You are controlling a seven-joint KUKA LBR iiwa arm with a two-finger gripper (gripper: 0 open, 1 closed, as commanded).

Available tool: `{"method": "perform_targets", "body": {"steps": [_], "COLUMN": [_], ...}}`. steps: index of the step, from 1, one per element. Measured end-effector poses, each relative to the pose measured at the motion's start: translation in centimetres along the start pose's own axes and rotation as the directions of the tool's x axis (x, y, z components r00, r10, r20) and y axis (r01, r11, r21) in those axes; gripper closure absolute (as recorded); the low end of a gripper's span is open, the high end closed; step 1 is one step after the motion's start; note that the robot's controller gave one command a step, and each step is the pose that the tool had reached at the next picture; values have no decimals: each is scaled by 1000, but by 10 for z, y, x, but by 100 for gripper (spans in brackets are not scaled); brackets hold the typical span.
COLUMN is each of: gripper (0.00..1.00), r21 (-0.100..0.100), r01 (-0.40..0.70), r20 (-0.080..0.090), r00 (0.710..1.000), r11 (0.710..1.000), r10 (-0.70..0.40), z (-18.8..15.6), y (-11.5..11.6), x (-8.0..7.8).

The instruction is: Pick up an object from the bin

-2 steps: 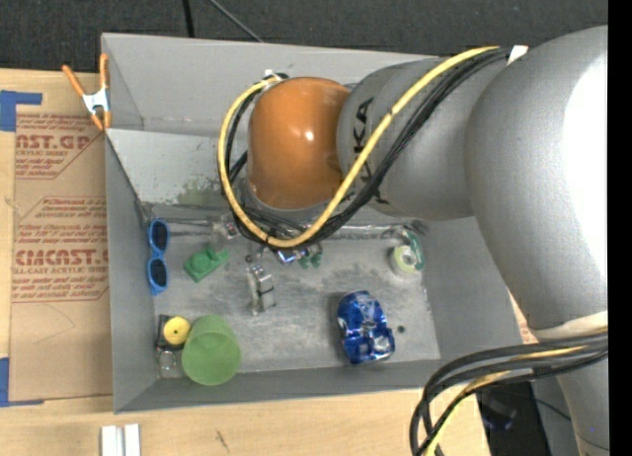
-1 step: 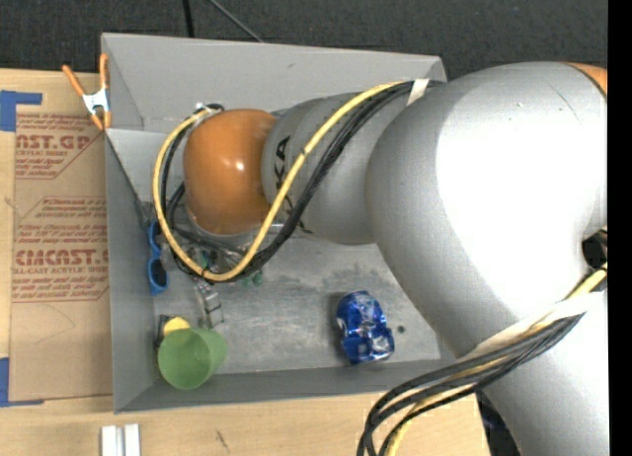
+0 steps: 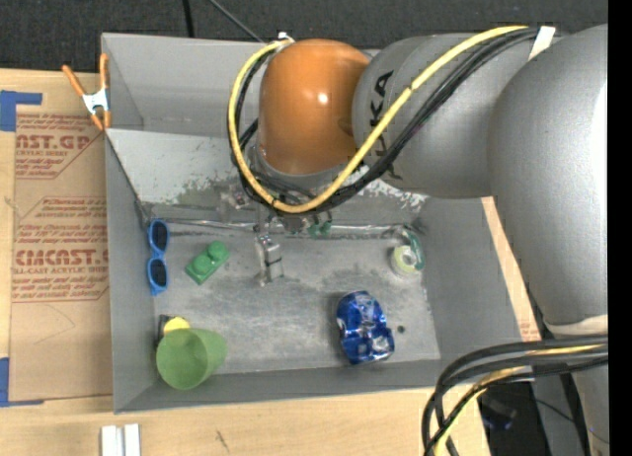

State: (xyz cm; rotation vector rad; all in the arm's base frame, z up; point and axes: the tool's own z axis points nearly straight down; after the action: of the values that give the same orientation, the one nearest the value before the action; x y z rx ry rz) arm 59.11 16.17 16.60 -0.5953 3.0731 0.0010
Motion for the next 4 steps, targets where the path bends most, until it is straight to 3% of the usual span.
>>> {"method": "perform_targets", "body": {"steps": [1, 2, 3, 4], "gripper": [0, 0, 0, 0], "r21": [-7, -5, -3, 0], "r01": [162, 159, -11, -12], "r20": [-11, -8, -10, -7], "r00": [987, 987, 1000, 1000], "r11": [987, 987, 1000, 1000], "r10": [-162, -160, 11, 12], "z": [50, 49, 97, 89], "y": [65, 63, 32, -9], "x": [-2, -3, 8, 2]}}
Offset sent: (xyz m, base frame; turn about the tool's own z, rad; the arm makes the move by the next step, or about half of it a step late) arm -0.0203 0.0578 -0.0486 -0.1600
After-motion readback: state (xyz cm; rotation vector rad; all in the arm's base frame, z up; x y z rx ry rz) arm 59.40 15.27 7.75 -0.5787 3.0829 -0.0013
